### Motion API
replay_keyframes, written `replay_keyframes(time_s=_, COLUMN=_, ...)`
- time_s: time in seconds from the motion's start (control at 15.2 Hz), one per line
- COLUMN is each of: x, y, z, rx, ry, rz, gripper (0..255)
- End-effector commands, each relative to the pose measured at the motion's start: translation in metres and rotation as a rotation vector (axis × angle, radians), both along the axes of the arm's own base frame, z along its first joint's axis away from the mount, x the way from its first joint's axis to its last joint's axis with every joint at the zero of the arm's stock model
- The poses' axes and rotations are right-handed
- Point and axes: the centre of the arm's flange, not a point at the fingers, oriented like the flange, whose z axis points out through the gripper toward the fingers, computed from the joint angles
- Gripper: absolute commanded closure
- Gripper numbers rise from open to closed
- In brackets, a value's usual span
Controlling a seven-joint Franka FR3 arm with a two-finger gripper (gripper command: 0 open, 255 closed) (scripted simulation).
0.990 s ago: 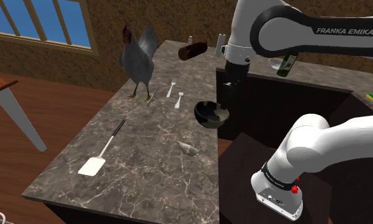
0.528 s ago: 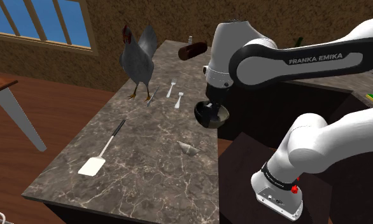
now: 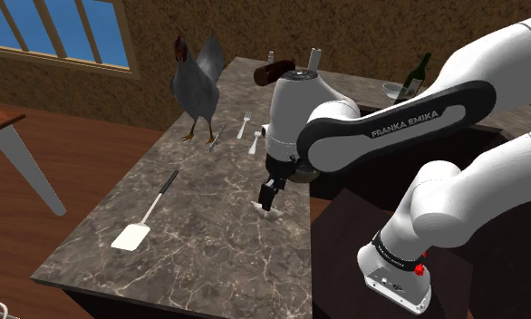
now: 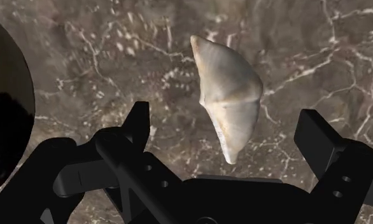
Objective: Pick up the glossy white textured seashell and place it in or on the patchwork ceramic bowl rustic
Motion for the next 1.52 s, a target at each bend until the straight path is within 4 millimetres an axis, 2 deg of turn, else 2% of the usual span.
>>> replay_keyframes(time_s=0.0, x=0.004, y=0.013, z=-0.014, rx=0.004, ry=-0.009, rz=0.011, gripper=0)
replay_keyframes(time_s=0.46, x=0.004, y=0.014, z=-0.054, rx=0.004, ry=-0.009, rz=0.011, gripper=0)
replay_keyframes(time_s=0.99, x=0.004, y=0.014, z=-0.054, rx=0.004, ry=-0.009, rz=0.011, gripper=0)
replay_keyframes(time_s=1.06, x=0.004, y=0.014, z=-0.054, rx=0.004, ry=-0.009, rz=0.011, gripper=255)
replay_keyframes(time_s=1.45, x=0.004, y=0.014, z=-0.054, rx=0.004, ry=-0.009, rz=0.011, gripper=255)
